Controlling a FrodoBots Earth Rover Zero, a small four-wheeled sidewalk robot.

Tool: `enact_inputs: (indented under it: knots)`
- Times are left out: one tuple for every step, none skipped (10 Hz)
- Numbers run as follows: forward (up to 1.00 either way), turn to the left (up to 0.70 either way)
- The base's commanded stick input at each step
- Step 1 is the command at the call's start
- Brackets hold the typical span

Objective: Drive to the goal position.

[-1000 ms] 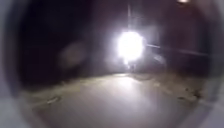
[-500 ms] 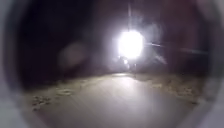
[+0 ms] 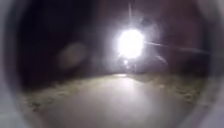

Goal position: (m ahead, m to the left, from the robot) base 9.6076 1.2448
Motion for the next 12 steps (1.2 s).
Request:
enact_inputs:
  knots:
    - [0.85, 0.0]
    - [0.85, 0.0]
    - [0.85, 0.0]
    - [0.85, 0.0]
    - [0.85, 0.0]
    - [0.85, 0.0]
    - [0.85, 0.0]
    - [0.85, 0.0]
    - [0.85, 0.0]
    - [0.85, 0.0]
    - [0.85, -0.23]
    - [0.85, -0.34]
